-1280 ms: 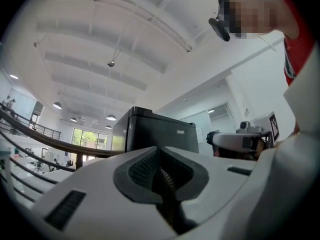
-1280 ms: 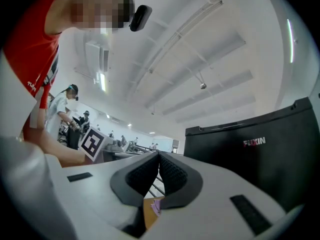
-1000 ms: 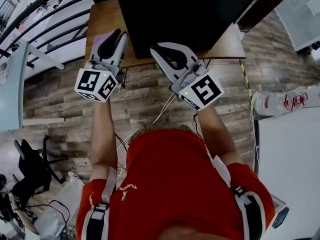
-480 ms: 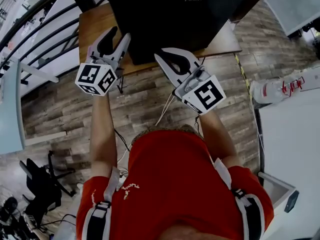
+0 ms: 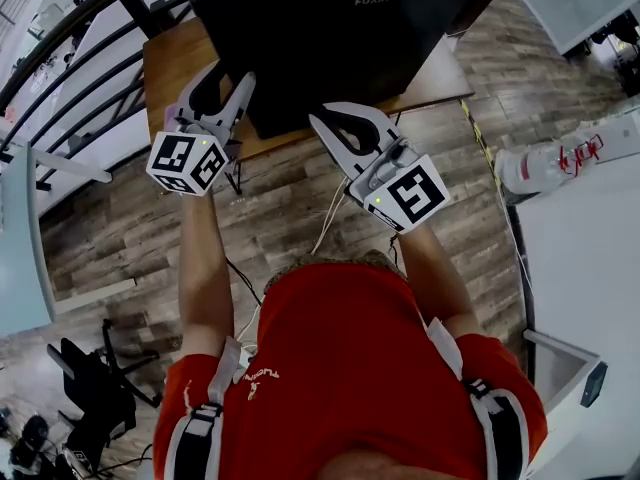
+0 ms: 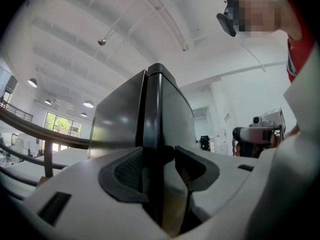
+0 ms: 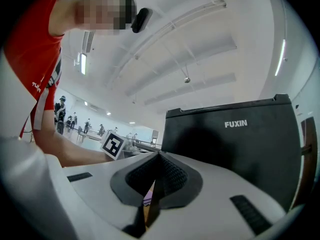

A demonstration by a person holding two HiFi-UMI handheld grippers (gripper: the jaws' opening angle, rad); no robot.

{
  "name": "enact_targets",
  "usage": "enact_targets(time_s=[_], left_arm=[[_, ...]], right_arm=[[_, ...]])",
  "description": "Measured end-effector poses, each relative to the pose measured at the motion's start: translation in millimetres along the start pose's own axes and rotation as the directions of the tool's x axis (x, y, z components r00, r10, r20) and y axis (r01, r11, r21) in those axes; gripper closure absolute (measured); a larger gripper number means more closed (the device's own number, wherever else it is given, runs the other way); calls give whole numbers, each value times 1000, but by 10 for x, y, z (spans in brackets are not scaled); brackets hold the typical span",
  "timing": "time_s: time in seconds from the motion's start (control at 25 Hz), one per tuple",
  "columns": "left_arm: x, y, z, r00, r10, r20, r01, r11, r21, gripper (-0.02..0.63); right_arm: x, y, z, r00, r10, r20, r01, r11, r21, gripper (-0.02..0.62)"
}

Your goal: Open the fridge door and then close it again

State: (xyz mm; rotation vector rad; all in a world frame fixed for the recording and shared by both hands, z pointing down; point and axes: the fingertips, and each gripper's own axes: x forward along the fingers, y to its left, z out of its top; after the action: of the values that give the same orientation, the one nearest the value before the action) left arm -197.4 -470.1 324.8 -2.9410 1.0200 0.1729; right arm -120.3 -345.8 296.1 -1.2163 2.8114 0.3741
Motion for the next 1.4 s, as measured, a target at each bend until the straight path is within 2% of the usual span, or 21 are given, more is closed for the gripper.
enact_targets(time_s=[0.24,0.6,0.76,1.0,1.4], left_arm=[[1,-27,17,1000,-11,4,11,1000,23,416],[-57,-106,39,1000,14,-18,-13,999,44,421],[-194,-336,58,1000,-13,-1,13,999,52,439],[-376,-669,63,1000,-12,-12,13,997,75,448],[-531,-1277,32,999,42,-20,-41,997,69,459]], right_arm=[[-31,-52,-49,1000,-18,-7,18,1000,23,569],[-74,44,-71,1000,-17,-22,17,999,42,569],[-127,49,-75,999,-20,-30,21,999,43,569],[-250,107,-128,998,-37,-52,40,998,54,569],[-699,99,-98,999,-14,-35,17,998,64,568]])
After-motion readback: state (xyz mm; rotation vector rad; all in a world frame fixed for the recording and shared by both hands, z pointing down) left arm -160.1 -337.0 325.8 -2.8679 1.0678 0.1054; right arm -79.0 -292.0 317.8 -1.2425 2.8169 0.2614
